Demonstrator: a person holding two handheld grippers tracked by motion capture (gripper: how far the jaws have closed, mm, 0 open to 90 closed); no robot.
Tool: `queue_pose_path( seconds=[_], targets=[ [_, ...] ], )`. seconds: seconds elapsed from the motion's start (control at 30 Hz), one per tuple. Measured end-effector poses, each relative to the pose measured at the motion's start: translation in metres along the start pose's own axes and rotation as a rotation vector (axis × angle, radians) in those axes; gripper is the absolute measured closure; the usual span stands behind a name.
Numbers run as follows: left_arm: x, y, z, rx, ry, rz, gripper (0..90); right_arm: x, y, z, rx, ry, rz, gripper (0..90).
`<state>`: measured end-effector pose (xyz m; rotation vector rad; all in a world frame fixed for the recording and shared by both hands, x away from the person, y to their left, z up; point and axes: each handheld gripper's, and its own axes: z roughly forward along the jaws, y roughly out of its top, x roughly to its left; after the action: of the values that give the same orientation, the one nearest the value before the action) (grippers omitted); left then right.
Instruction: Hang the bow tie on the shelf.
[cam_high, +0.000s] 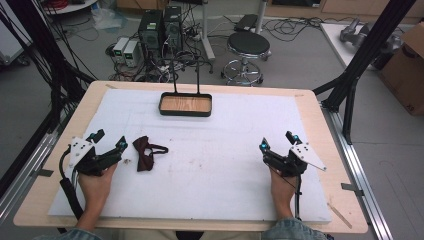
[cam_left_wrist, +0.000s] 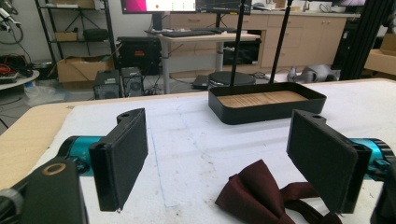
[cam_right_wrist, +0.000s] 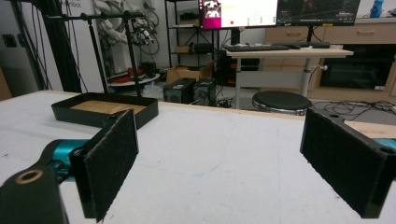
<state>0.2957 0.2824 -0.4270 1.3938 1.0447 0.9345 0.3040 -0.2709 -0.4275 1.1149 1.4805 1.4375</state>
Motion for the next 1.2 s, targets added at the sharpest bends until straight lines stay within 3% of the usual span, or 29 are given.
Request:
queue_pose_path(
  seconds=[1.2],
  targets=[
    [-0.0011, -0.0012, 0.0004, 0.025, 0.02, 0.013, 22.1, 0.0004, -0.0002, 0.0006, 0.01, -0.003, -0.006, 10.5]
  ],
)
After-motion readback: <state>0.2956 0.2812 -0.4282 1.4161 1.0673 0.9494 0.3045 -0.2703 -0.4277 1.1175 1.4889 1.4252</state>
